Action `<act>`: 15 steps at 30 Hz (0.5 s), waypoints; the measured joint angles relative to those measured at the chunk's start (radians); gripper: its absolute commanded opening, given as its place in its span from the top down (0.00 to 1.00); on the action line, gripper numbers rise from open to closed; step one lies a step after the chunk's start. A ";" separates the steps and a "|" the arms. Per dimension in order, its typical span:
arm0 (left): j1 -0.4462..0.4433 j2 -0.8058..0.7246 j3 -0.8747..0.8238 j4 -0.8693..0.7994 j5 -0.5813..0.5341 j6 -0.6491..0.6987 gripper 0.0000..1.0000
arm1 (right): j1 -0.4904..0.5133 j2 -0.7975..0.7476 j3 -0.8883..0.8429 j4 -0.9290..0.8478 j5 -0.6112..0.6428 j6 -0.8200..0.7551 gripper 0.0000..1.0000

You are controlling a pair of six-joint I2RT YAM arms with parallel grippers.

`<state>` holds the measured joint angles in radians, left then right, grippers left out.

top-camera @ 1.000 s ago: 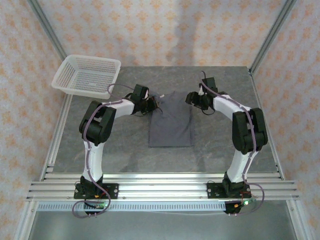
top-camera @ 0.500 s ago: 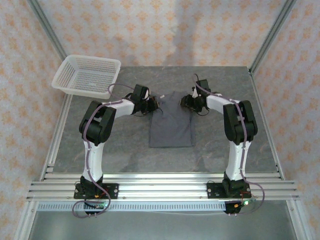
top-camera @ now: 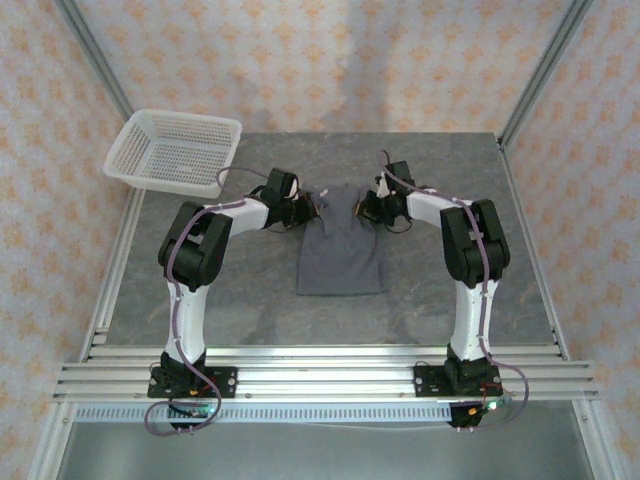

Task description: Fold the inside-out t-shirt

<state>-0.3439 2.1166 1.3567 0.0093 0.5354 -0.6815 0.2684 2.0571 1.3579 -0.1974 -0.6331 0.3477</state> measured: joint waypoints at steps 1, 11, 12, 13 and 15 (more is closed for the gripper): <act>0.003 0.000 0.015 -0.006 0.007 -0.001 1.00 | -0.001 -0.010 0.018 -0.015 0.002 0.000 1.00; 0.047 -0.302 0.266 -0.058 0.030 0.068 1.00 | -0.007 -0.383 0.182 0.098 0.090 -0.095 1.00; 0.042 -0.374 0.235 -0.035 0.029 0.086 1.00 | -0.007 -0.449 0.125 0.158 0.095 -0.111 1.00; 0.034 -0.443 0.187 -0.006 0.026 0.104 1.00 | -0.005 -0.510 0.051 0.224 0.101 -0.123 1.00; 0.005 -0.576 0.040 0.061 0.015 0.131 1.00 | 0.004 -0.624 -0.141 0.363 0.110 -0.143 1.00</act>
<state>-0.3389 1.5406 1.3972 0.0700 0.5507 -0.5503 0.2722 1.4330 1.2167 0.1654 -0.5232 0.2047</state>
